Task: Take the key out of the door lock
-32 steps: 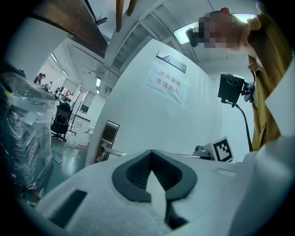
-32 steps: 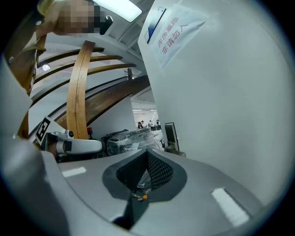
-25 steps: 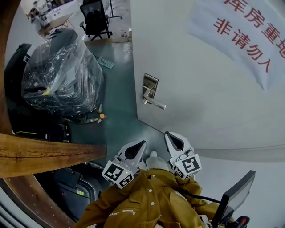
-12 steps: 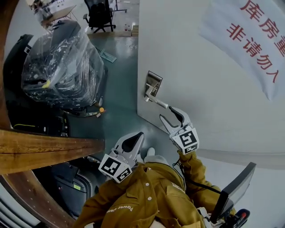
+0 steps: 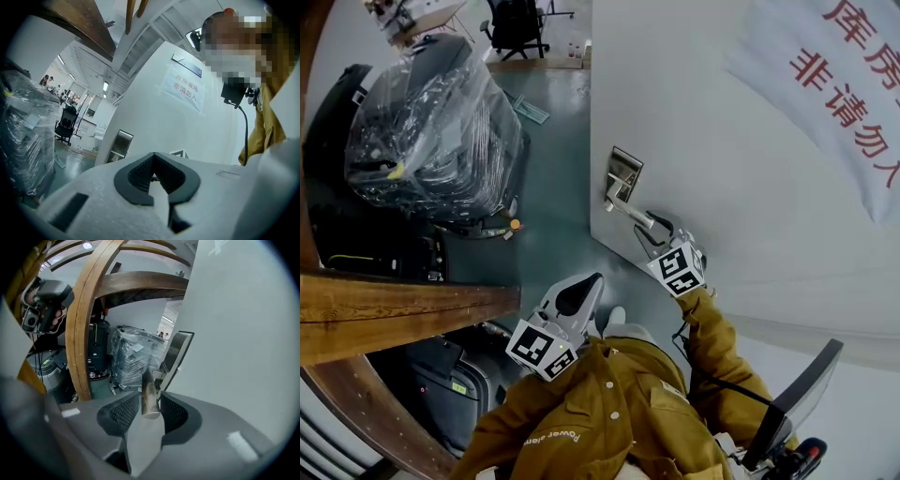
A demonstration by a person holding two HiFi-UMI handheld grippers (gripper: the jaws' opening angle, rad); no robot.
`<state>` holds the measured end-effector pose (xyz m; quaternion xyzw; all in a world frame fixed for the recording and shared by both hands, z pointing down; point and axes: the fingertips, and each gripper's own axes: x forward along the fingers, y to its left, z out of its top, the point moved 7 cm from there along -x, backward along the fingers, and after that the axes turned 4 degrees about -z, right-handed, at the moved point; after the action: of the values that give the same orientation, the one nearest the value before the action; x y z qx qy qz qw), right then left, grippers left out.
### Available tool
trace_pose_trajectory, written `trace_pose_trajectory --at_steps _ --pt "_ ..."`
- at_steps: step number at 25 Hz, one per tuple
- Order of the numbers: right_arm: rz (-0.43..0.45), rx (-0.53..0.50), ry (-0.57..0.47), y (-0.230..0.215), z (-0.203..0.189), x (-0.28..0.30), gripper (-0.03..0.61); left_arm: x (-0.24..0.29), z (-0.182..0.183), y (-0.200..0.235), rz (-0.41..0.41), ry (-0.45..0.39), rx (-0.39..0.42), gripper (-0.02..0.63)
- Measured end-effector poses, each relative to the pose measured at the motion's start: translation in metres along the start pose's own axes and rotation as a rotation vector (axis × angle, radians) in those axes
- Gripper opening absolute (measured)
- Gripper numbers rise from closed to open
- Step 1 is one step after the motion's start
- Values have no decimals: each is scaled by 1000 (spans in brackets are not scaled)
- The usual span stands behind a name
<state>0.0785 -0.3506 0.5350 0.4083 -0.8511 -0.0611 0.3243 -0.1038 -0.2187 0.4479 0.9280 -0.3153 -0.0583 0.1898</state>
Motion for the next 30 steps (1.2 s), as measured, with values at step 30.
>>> trace_pose_trajectory --at_steps 30 --pt "24 -17 21 -2 1 1 124 131 -135 203 40 -235 -974 169"
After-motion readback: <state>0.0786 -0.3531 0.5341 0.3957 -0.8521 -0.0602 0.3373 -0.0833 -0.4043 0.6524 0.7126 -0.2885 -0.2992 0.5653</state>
